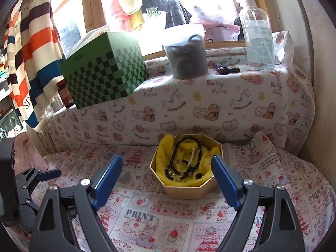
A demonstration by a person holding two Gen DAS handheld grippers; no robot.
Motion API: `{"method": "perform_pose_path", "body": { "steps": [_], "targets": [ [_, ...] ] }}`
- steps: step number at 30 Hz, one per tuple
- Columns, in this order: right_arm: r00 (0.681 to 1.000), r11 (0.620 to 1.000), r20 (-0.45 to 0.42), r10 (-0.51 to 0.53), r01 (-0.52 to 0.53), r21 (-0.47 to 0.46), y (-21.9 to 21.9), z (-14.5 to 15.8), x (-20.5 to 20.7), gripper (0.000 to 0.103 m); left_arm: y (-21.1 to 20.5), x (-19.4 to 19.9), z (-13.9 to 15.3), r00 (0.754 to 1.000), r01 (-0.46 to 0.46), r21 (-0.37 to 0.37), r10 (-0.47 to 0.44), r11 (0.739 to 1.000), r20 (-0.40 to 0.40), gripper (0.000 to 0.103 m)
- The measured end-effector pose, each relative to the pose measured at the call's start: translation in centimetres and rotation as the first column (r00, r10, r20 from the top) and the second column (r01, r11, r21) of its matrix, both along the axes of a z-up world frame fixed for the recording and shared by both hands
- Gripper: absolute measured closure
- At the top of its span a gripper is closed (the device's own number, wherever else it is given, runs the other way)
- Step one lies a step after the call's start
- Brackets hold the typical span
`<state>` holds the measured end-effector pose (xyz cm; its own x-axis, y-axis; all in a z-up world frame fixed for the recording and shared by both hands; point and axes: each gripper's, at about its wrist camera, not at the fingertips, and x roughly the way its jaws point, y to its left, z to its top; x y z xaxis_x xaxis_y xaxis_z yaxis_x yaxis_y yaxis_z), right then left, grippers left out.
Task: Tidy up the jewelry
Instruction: 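Move the left tool toward the silver bangle and trinket dish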
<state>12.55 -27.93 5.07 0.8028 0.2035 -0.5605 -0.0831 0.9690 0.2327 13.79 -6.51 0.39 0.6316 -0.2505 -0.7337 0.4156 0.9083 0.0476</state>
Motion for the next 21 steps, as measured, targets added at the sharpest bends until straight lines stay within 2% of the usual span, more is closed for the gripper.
{"method": "perform_pose_path", "body": {
  "steps": [2,5,6,10,15,21],
  "targets": [
    [1.000,1.000,-0.010,0.009,-0.009,0.000,0.1,-0.2,0.1,0.013,-0.3,0.1,-0.6,0.998,0.048,0.000,-0.048,0.999,-0.047,0.000],
    [0.999,1.000,-0.027,0.018,-0.019,-0.006,0.5,-0.6,0.3,0.013,-0.6,-0.2,-1.6,0.994,0.107,0.072,-0.104,0.992,-0.045,0.002],
    [0.999,1.000,-0.031,0.021,-0.021,-0.012,0.6,-0.7,0.3,0.013,-0.6,-0.4,-1.9,0.992,0.125,0.085,-0.122,0.989,-0.040,0.006],
    [0.999,0.999,-0.045,0.030,-0.031,-0.017,0.9,-1.1,0.5,0.013,-0.1,-0.3,-2.7,0.982,0.175,0.026,-0.172,0.984,-0.078,0.017],
    [0.996,0.998,-0.073,0.051,-0.053,-0.025,1.4,-1.4,0.7,0.013,0.0,0.4,-3.6,0.979,0.172,0.013,-0.170,0.985,-0.112,0.019],
    [0.996,0.997,-0.065,0.068,-0.071,-0.038,1.9,-1.2,0.4,0.013,-0.1,0.8,-4.0,0.973,0.178,-0.020,-0.179,0.984,-0.148,0.021]
  ]
}}
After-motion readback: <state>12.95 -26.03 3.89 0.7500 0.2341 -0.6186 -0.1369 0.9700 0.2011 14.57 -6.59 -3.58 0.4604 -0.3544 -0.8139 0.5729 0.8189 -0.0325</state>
